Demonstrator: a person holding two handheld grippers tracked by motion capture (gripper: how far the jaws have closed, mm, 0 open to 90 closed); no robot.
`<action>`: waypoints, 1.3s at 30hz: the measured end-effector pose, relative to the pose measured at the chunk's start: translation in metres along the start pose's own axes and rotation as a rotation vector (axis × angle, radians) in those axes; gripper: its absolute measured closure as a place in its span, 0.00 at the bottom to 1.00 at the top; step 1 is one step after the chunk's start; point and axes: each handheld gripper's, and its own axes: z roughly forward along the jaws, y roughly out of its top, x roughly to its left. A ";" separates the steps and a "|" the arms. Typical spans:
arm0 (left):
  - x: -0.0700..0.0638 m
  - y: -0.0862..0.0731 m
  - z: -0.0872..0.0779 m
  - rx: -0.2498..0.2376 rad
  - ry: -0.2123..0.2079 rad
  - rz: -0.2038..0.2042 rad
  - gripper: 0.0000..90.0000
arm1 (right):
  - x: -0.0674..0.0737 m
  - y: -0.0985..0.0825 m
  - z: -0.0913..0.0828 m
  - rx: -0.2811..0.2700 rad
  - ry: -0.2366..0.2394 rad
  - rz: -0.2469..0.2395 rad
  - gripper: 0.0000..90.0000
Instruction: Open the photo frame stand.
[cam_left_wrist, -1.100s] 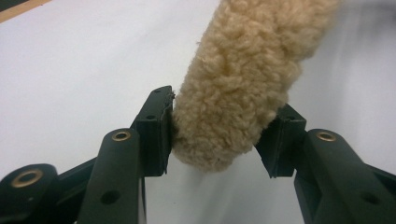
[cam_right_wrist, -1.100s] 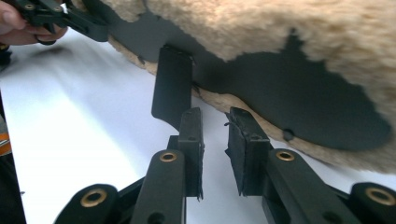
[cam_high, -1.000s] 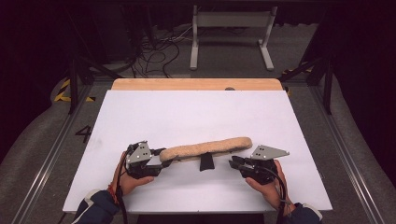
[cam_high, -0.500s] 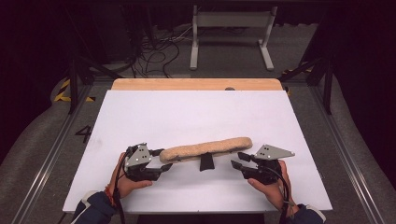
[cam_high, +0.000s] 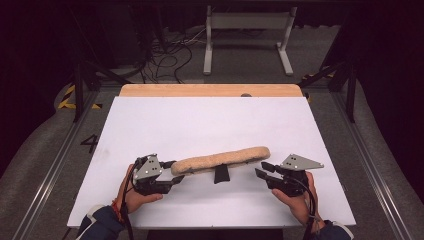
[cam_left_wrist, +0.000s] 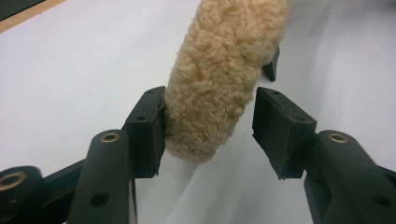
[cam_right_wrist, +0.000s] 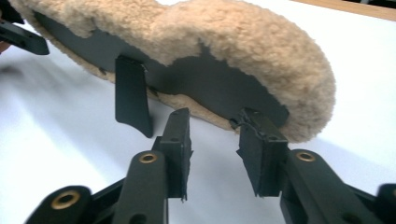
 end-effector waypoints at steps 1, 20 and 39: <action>0.000 0.000 0.000 0.000 -0.002 0.000 0.51 | -0.001 0.000 0.000 -0.004 -0.002 0.005 0.73; 0.003 -0.002 -0.001 -0.011 0.004 0.002 0.63 | -0.006 0.002 0.001 -0.032 -0.053 -0.004 0.96; 0.003 -0.002 -0.002 -0.013 -0.005 0.001 0.66 | -0.008 0.004 0.002 -0.042 -0.083 0.005 1.00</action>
